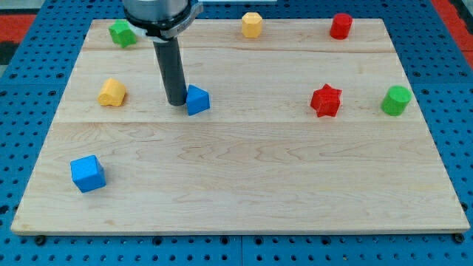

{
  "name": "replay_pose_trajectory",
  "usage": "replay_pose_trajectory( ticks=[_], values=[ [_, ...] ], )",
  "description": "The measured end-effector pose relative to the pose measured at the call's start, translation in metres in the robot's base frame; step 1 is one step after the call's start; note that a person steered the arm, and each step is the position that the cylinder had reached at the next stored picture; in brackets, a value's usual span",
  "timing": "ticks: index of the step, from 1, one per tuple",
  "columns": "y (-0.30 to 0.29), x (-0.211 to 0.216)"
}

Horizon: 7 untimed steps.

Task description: Place blue cube and blue triangle horizontally each other

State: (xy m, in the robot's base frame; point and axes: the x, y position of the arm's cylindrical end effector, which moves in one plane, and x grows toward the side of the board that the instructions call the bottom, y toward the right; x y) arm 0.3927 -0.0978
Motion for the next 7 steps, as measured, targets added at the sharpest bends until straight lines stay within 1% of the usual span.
replay_pose_trajectory(
  ticks=[2, 3, 5, 7],
  values=[
    [0.001, -0.001],
    [0.014, -0.001],
    [0.069, 0.015],
    [0.161, 0.060]
  ],
)
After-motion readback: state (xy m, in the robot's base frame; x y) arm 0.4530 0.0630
